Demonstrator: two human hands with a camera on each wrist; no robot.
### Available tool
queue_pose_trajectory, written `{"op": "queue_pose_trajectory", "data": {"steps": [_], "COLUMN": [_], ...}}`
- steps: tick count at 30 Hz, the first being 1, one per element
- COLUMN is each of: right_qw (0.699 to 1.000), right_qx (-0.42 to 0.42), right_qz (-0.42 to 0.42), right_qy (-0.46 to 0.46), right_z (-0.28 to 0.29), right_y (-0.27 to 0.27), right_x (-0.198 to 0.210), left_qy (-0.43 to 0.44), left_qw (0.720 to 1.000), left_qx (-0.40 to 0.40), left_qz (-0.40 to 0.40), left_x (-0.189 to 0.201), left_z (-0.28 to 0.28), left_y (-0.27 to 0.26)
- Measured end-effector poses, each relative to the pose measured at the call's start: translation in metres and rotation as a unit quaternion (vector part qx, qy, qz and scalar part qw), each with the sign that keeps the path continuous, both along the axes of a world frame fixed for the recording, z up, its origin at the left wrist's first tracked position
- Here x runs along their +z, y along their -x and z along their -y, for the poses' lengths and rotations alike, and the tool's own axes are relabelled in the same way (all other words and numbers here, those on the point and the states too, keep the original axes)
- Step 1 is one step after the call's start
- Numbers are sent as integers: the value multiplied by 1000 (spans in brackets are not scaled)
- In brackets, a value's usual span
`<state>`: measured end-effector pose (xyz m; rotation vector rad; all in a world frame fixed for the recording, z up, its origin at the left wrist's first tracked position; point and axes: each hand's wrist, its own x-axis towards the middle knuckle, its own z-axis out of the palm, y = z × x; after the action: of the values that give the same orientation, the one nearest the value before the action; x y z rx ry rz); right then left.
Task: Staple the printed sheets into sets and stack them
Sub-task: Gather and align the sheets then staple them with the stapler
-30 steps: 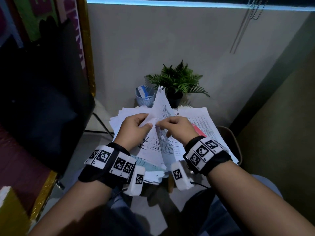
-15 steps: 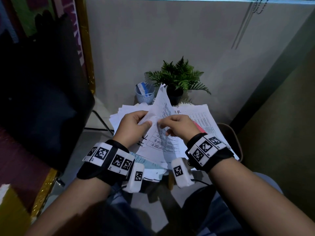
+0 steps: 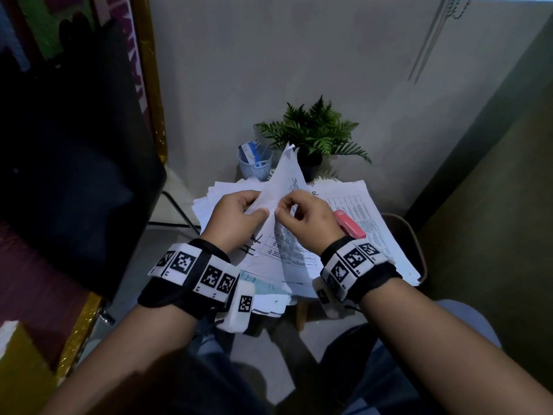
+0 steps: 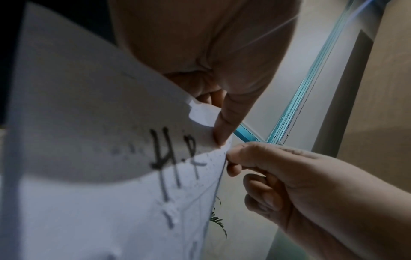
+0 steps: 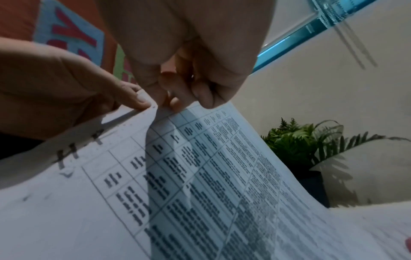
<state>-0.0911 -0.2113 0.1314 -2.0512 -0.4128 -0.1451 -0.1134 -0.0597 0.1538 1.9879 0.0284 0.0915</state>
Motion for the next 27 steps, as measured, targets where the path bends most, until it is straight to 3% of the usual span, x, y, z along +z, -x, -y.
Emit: {"op": "queue_pose_trajectory", "data": {"steps": [5, 7, 10, 12, 19, 21, 24, 27], "right_qw": [993, 995, 992, 985, 950, 933, 903, 896], "right_qx": [-17, -44, -76, -103, -273, -329, -370, -371], "right_qz": [116, 76, -66, -115, -151, -127, -128, -137], "right_qy": [-35, -45, -71, -73, -1, 74, 176, 203], "right_z": [0, 4, 23, 42, 140, 170, 208, 232], "right_y": [-10, -21, -32, -34, -75, -88, -101, -114], "right_x": [11, 16, 10, 2, -14, -11, 0, 5], "left_qy": [-86, -78, -96, -130, -222, -239, -243, -246], "left_qw": [996, 997, 995, 991, 973, 969, 967, 965], "left_qx": [-34, -11, 3, 2, 53, 65, 80, 88], "left_qz": [-11, -1, 0, -8, -12, -7, 3, 10], "left_x": [-5, -6, -2, 0, -5, -4, -5, -8], "left_z": [2, 3, -1, -3, -5, -5, -9, -13], "left_y": [-1, -1, -3, -7, -19, -22, -29, -33]}}
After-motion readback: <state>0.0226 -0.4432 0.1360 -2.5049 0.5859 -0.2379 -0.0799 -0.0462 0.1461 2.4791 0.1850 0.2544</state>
